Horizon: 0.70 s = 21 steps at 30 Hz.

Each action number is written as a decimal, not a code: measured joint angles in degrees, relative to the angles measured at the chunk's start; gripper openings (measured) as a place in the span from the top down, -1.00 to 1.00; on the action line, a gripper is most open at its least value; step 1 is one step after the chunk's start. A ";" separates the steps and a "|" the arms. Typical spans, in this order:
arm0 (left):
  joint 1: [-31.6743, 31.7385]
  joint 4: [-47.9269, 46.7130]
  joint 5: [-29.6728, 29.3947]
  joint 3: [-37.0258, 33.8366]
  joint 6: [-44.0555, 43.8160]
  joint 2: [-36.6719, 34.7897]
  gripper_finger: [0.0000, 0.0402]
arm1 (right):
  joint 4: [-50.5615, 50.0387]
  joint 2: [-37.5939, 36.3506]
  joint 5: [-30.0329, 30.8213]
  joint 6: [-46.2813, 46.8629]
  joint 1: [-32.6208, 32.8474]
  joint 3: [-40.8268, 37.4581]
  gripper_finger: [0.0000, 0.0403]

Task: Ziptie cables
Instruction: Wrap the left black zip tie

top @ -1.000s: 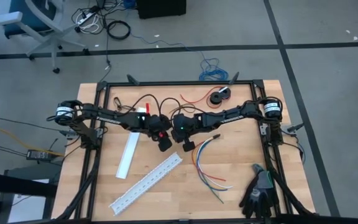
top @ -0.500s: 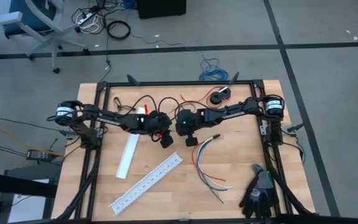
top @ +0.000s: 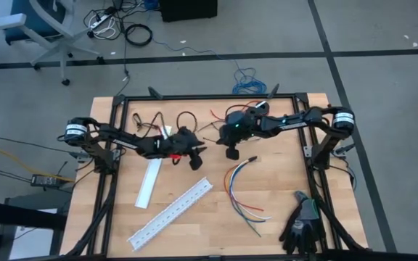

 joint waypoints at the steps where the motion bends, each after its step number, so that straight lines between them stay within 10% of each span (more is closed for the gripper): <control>1: 0.61 4.14 0.03 -1.15 0.88 0.00 0.43 | 2.90 -0.10 -1.69 0.85 -0.56 -0.73 1.00; 11: 9.52 37.41 2.57 -14.57 1.54 0.04 0.43 | 20.14 -0.13 -6.76 7.01 -6.42 -1.99 1.00; 21: 14.74 42.79 10.83 -11.13 4.05 0.04 0.44 | 30.42 0.57 -13.15 8.66 -8.78 -1.99 1.00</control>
